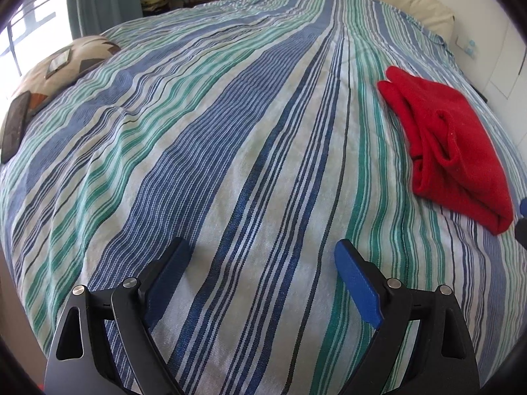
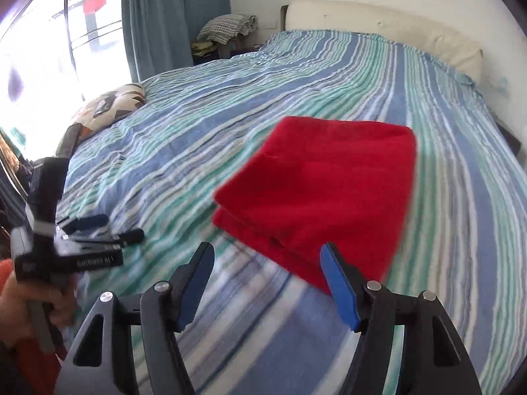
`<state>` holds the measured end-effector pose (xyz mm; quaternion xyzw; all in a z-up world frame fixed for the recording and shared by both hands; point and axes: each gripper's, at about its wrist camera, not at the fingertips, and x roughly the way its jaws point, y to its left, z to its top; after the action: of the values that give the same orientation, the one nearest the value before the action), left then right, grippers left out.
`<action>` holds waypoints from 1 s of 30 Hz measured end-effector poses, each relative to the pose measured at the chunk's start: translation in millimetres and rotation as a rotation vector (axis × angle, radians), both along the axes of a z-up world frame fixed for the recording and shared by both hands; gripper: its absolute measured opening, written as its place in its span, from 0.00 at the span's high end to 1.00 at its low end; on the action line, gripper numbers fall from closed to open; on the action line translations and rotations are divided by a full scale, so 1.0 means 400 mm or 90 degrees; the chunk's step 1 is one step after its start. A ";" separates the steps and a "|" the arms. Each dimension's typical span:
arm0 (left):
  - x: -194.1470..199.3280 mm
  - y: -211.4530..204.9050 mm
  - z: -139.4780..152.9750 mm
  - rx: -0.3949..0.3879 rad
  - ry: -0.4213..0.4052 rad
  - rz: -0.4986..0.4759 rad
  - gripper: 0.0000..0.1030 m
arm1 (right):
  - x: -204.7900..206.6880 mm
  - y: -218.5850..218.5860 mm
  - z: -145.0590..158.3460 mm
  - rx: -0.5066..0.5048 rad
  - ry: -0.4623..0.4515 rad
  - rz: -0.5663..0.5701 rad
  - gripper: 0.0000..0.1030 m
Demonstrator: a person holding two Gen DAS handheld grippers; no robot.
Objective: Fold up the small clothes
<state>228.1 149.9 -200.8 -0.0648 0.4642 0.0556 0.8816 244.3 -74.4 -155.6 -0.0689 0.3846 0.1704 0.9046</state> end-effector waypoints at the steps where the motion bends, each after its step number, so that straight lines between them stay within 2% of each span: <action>1: -0.001 -0.001 0.000 0.001 -0.001 0.000 0.11 | -0.030 -0.036 -0.004 -0.019 -0.004 -0.019 0.35; 5: -0.013 -0.007 0.003 -0.016 -0.022 -0.003 0.11 | -0.134 -0.190 -0.035 -0.077 -0.015 -0.125 0.35; 8: -0.038 -0.016 0.034 -0.057 -0.093 -0.014 0.11 | -0.177 -0.288 -0.072 -0.112 -0.015 -0.216 0.29; 9: -0.047 -0.027 0.045 -0.045 -0.121 -0.021 0.10 | -0.181 -0.320 -0.091 -0.117 -0.011 -0.245 0.27; 10: -0.053 -0.042 0.051 -0.021 -0.144 -0.033 0.04 | -0.181 -0.348 -0.113 -0.115 0.003 -0.271 0.26; 11: -0.052 -0.058 0.044 0.005 -0.148 -0.043 0.01 | -0.179 -0.376 -0.138 -0.099 0.022 -0.292 0.19; 12: -0.041 -0.071 0.028 0.028 -0.129 -0.053 0.01 | -0.180 -0.401 -0.160 -0.068 0.032 -0.309 0.10; 13: -0.022 -0.082 -0.001 0.042 -0.088 -0.067 0.01 | -0.179 -0.419 -0.171 -0.046 0.035 -0.324 0.07; 14: -0.004 -0.091 -0.031 0.055 -0.046 -0.076 0.01 | -0.173 -0.427 -0.173 -0.039 0.040 -0.328 0.04; 15: 0.002 -0.095 -0.044 0.066 -0.040 -0.077 0.00 | -0.167 -0.428 -0.173 -0.042 0.044 -0.332 0.01; 18: -0.001 -0.100 -0.041 0.080 -0.052 -0.071 0.00 | -0.165 -0.423 -0.176 -0.055 0.044 -0.332 0.01; 23: -0.006 -0.114 -0.044 0.110 -0.061 -0.071 0.00 | -0.162 -0.432 -0.182 -0.019 0.052 -0.328 0.00; 30: -0.007 -0.092 -0.049 0.066 -0.064 -0.070 0.00 | -0.159 -0.431 -0.185 -0.018 0.052 -0.326 0.00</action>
<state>225.2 112.9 -220.4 0.0035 0.4188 0.0276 0.9076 180.5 -246.9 -229.7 0.0251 0.4280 -0.0671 0.9010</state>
